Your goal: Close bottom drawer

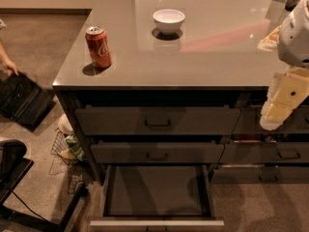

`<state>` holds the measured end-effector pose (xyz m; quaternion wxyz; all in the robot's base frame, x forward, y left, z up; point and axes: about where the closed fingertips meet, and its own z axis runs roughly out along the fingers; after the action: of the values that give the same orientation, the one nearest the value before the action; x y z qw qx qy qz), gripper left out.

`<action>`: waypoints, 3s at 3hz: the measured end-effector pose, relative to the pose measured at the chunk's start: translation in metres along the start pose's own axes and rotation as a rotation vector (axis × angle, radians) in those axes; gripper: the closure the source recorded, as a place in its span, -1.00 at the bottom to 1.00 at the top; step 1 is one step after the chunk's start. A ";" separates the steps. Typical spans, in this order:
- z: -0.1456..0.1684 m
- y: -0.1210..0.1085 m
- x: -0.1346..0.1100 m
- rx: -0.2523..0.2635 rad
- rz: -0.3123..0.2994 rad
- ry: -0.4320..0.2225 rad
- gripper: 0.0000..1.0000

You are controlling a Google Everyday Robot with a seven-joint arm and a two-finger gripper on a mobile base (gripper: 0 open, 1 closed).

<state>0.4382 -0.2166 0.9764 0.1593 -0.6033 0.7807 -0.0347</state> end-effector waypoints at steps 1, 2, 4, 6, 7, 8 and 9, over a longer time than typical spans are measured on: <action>0.000 0.000 -0.001 0.010 0.000 -0.005 -1.00; 0.015 0.003 0.004 0.027 0.014 -0.036 -1.00; 0.134 0.085 0.031 -0.041 0.043 -0.310 -1.00; 0.326 0.129 0.101 -0.050 0.230 -0.446 -0.09; 0.381 0.115 0.124 0.015 0.309 -0.434 0.37; 0.391 0.108 0.128 0.046 0.328 -0.430 0.84; 0.406 0.113 0.127 0.020 0.336 -0.418 1.00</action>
Offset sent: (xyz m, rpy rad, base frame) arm 0.0038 -0.0183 -0.1370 0.2487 -0.1867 -0.0740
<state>0.4229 -0.2515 0.5379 0.3268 -0.4579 0.8195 0.1098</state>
